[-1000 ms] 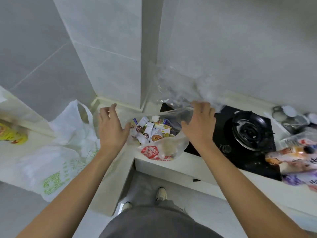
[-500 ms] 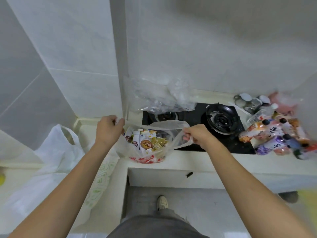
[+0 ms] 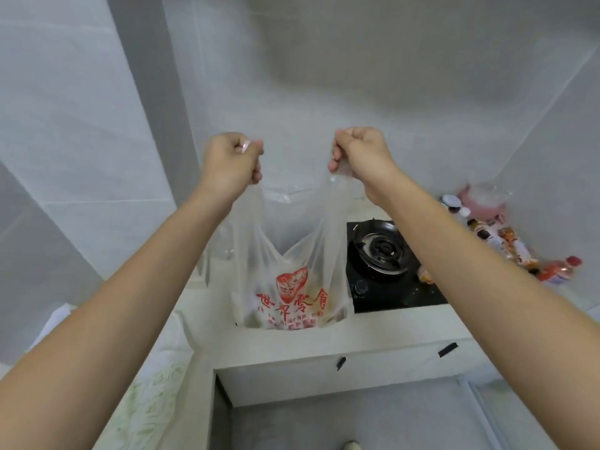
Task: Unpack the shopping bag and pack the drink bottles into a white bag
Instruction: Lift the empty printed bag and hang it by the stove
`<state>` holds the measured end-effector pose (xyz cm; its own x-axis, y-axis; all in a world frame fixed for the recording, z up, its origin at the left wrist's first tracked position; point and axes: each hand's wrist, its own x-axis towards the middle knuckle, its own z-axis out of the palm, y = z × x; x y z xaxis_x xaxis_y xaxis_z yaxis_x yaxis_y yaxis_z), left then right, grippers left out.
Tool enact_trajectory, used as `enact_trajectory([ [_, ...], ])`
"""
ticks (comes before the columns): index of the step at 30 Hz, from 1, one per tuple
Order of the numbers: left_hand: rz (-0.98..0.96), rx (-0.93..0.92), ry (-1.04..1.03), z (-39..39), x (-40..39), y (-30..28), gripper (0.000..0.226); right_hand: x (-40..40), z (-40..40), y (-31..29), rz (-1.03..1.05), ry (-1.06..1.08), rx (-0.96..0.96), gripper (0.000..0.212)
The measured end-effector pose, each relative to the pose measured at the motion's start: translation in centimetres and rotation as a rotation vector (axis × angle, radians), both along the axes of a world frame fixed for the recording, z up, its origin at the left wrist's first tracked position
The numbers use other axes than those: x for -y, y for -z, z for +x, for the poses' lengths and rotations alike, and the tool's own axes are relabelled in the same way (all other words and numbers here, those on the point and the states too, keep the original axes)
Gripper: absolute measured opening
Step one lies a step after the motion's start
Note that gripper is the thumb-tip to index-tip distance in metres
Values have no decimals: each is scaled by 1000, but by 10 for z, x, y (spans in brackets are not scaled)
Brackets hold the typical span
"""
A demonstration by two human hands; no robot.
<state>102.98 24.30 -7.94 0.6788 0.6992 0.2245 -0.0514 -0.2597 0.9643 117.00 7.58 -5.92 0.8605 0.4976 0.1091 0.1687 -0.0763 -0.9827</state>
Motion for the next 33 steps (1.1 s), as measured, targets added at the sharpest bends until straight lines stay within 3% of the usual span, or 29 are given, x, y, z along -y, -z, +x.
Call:
enact_trajectory([
  [15, -3, -105, 9, 190, 56, -12, 13, 22, 173, -17, -151, -153, 145, 15],
  [26, -83, -353, 79, 322, 5, 18, 12, -34, 307, 35, -312, 1, 115, 26],
  [29, -94, -330, 101, 342, -16, 34, 5, -46, 333, 50, -338, 31, 105, 26],
  [33, -99, -330, 141, 355, -32, 58, 13, -55, 352, 69, -418, 50, 118, 26],
])
